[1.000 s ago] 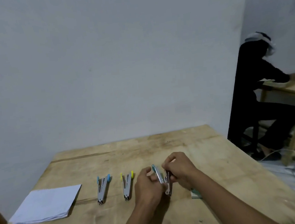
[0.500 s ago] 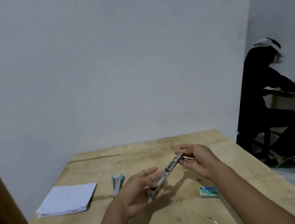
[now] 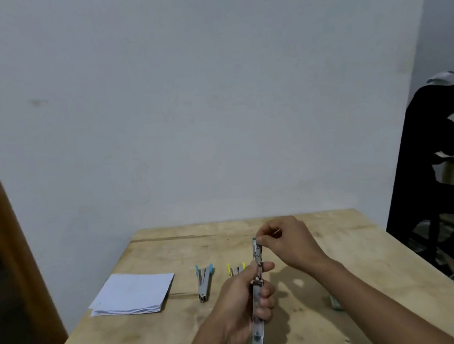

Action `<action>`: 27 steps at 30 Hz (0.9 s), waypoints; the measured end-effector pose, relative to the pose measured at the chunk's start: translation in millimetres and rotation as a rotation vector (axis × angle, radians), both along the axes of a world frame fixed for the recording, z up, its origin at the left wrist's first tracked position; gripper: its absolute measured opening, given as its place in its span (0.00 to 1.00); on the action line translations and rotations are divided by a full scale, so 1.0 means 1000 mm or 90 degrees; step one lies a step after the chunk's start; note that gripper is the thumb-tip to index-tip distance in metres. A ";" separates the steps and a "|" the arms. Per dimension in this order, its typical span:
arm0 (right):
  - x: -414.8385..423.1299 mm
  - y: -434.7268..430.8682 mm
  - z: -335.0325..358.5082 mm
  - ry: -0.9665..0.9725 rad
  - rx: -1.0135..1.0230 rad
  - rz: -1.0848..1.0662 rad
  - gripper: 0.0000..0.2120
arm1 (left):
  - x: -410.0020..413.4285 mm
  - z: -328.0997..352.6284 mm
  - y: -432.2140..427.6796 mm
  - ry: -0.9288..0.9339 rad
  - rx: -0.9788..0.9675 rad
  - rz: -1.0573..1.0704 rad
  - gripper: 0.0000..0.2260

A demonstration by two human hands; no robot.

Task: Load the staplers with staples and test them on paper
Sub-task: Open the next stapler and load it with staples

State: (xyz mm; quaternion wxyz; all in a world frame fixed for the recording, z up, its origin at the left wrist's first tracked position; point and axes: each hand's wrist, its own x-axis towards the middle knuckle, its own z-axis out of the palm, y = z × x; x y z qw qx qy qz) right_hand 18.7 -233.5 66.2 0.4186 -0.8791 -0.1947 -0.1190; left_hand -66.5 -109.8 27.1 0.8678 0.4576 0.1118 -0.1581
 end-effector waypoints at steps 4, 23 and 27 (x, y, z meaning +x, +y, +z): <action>-0.010 0.010 -0.002 -0.050 -0.104 0.024 0.08 | -0.004 0.002 0.002 0.001 0.028 0.030 0.12; -0.041 0.018 0.014 0.096 -0.125 0.219 0.09 | 0.012 -0.007 0.011 0.111 -0.041 0.111 0.21; -0.053 0.022 0.011 0.098 -0.022 0.219 0.13 | 0.011 -0.005 0.014 0.095 -0.054 0.097 0.22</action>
